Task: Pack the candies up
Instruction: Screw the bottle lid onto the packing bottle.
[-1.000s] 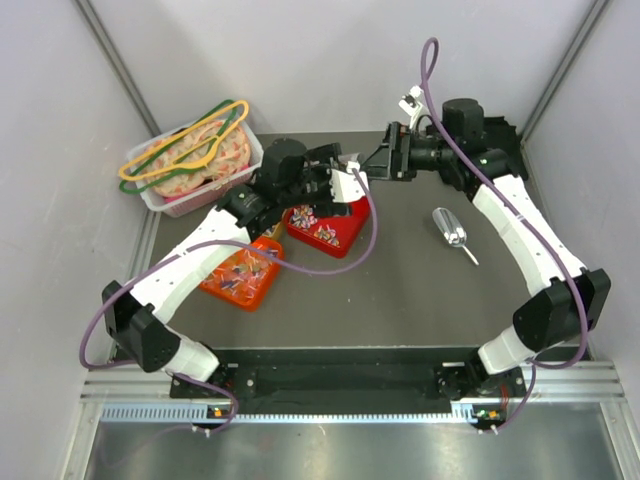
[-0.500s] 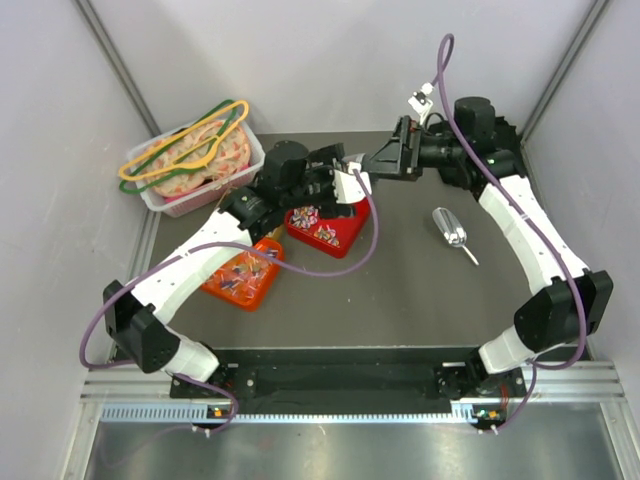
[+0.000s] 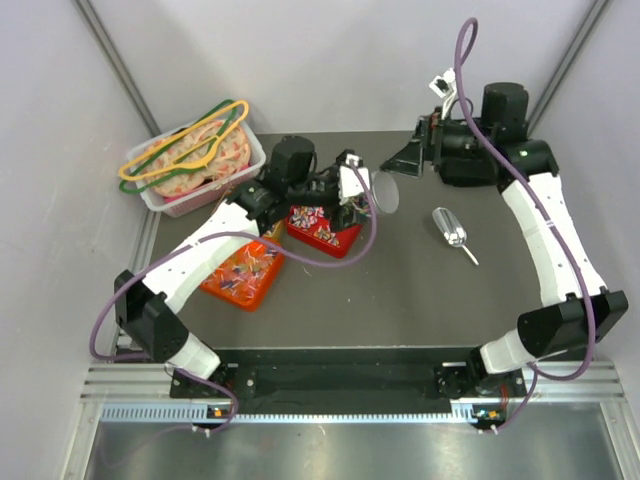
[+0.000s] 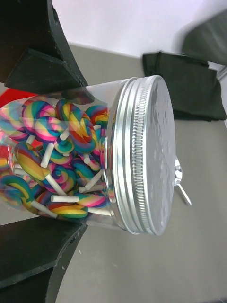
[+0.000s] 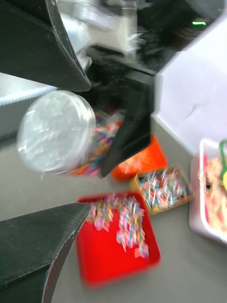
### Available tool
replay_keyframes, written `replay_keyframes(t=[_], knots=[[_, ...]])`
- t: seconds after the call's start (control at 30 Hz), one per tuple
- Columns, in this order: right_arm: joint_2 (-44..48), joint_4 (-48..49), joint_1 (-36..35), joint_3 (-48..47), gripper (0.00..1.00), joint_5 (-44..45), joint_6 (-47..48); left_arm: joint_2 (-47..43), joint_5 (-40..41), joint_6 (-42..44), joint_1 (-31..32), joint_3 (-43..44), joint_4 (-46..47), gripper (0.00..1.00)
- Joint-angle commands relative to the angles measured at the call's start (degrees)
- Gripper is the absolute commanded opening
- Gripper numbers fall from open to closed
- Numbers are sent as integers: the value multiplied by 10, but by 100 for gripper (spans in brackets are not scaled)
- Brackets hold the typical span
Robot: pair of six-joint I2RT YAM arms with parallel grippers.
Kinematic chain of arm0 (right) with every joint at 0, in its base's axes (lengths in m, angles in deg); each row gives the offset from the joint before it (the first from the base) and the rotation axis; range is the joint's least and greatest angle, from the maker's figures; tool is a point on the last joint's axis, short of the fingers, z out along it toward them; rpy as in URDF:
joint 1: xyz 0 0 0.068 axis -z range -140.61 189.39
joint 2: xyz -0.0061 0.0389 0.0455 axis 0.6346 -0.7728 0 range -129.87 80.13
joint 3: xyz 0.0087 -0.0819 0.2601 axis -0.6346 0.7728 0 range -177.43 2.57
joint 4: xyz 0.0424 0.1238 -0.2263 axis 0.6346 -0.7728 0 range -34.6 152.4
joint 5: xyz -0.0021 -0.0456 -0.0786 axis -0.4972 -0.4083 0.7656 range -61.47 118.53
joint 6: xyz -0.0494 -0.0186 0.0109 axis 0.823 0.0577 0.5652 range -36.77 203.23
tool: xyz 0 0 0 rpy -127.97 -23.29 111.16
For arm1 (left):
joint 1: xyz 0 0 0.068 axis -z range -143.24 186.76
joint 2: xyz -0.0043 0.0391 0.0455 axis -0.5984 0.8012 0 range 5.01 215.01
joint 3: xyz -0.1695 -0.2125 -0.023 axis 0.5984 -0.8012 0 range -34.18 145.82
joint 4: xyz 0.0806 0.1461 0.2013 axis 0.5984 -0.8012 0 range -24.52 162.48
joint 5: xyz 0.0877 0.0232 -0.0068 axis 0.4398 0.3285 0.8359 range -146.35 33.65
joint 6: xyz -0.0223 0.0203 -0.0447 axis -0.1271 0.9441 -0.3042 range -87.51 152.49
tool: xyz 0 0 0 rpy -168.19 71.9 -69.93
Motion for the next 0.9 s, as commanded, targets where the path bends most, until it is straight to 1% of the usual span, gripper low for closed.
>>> replay_keyframes(t=[0.0, 0.03, 0.07, 0.1, 0.2, 0.23, 0.3, 0.33, 0.37, 0.47, 0.5, 0.53, 0.6, 0.63, 0.67, 0.7, 0.73, 0.77, 0.8, 0.83, 0.87], knots=[[27, -158, 16, -82, 99, 33, 307, 22, -131, -87, -45, 81, -13, 19], [35, -195, 15, -82, 99, 37, 347, 29, -147, -96, -51, 91, -24, 19], [41, -210, 16, -77, 99, 42, 385, 38, -163, -114, -57, 98, -35, 19], [48, -222, 15, -74, 99, 44, 444, 44, -184, -117, -68, 110, -53, 19], [72, -283, 15, -65, 99, 23, 550, 51, -263, -149, -90, 118, -63, 19], [75, -297, 14, -70, 99, 15, 573, 58, -311, -172, -95, 121, -63, 19], [71, -339, 13, -83, 99, -5, 617, 68, -349, -186, -102, 140, -72, 18], [60, -352, 13, -102, 99, -12, 631, 80, -382, -196, -102, 147, -84, 18], [54, -390, 13, -116, 99, -21, 646, 85, -395, -200, -103, 156, -90, 18], [36, -419, -11, -153, 99, -22, 689, 102, -454, -236, -104, 174, -88, 18], [36, -417, -19, -154, 99, -7, 692, 104, -469, -251, -103, 172, -80, 18], [37, -415, -39, -149, 99, 0, 696, 108, -482, -289, -103, 170, -52, 18], [34, -414, -56, -150, 99, 19, 702, 108, -506, -322, -101, 153, -16, 18], [31, -414, -69, -158, 99, 20, 702, 103, -515, -376, -101, 143, 12, 18], [24, -419, -74, -162, 99, 19, 703, 99, -521, -424, -100, 110, 117, 18], [22, -422, -80, -168, 99, 24, 707, 94, -540, -482, -98, 87, 197, 18], [19, -419, -83, -175, 99, 25, 706, 84, -546, -637, -97, 59, 297, 17], [16, -417, -85, -180, 99, 22, 705, 81, -550, -730, -93, 3, 558, 17], [8, -419, -85, -188, 99, 18, 704, 82, -567, -819, -87, -10, 626, 17], [4, -424, -85, -204, 99, 16, 704, 88, -576, -809, -84, -4, 586, 17], [-1, -427, -87, -212, 99, 17, 704, 89, -578, -809, -82, 0, 570, 17]])
